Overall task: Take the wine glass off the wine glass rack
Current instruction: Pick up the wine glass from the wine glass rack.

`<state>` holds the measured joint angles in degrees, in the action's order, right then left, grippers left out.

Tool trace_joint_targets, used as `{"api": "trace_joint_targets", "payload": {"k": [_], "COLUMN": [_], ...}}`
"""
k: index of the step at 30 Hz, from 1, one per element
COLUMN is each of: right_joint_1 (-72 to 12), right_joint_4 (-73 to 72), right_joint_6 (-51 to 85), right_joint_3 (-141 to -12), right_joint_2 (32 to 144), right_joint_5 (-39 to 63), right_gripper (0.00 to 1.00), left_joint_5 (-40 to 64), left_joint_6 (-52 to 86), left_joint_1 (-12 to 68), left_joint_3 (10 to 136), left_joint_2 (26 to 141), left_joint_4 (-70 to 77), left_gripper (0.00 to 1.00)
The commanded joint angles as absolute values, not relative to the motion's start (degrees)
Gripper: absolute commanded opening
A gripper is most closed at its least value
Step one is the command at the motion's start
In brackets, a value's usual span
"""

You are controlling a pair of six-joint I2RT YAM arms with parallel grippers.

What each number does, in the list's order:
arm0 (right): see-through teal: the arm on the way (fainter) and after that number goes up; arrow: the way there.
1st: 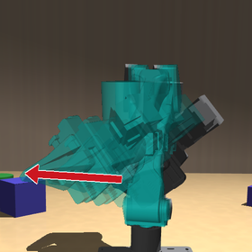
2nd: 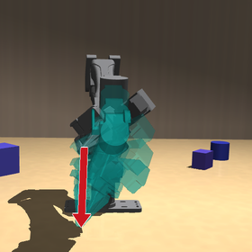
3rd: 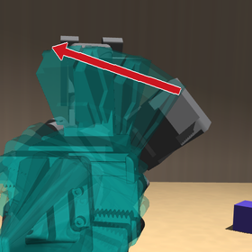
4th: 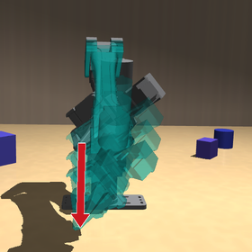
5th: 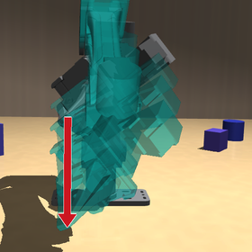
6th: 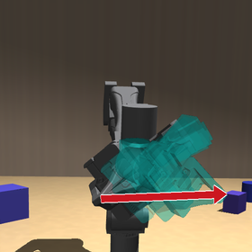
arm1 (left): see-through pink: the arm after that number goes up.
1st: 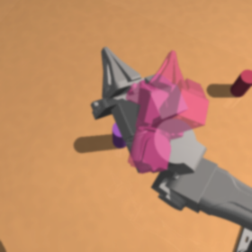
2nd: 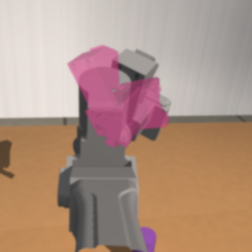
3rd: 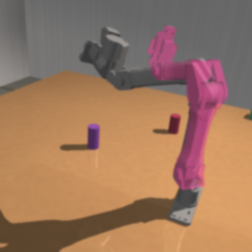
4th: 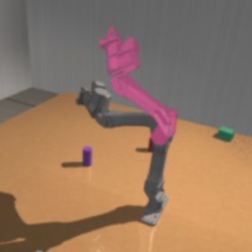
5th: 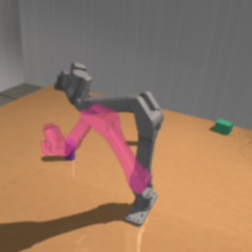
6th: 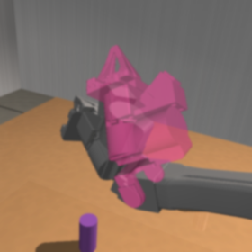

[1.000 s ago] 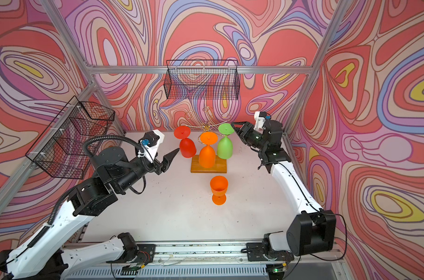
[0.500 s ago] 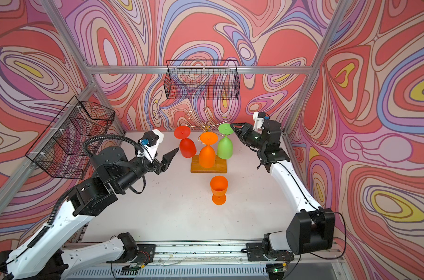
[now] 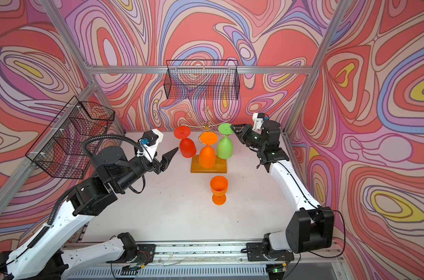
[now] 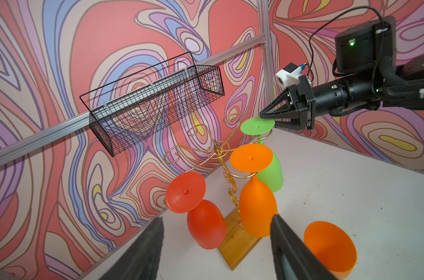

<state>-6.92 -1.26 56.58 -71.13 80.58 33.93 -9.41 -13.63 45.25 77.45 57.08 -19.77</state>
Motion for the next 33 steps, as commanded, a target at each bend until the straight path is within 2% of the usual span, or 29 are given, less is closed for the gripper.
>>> {"api": "trace_joint_targets", "payload": {"k": [1, 18, 27, 33], "right_joint_1": [-7.2, -7.2, -7.2, -7.3], "right_joint_4": [-0.9, -0.1, 1.8, 3.6], "right_joint_6": [56.3, 56.2, 55.4, 54.8], "right_joint_3": [-72.1, -72.6, -74.0, -75.2], "right_joint_2": [81.2, 81.1, 80.5, 80.6], "right_joint_5": [34.0, 33.4, 32.6, 32.5], "right_gripper": [0.25, 0.12, 0.0, 0.0], "left_joint_5": [-9.0, -9.0, -8.8, -8.9], "left_joint_6": [-13.2, -13.1, -13.2, -13.3], "left_joint_1": [44.7, 44.4, 44.2, 44.0], "left_joint_3": [76.7, 76.6, 76.7, 76.6], "left_joint_2": [56.2, 56.2, 56.6, 56.7], "left_joint_4": [-18.2, -18.5, -18.6, -18.5], "left_gripper": [0.69, 0.68, 0.68, 0.68]}}
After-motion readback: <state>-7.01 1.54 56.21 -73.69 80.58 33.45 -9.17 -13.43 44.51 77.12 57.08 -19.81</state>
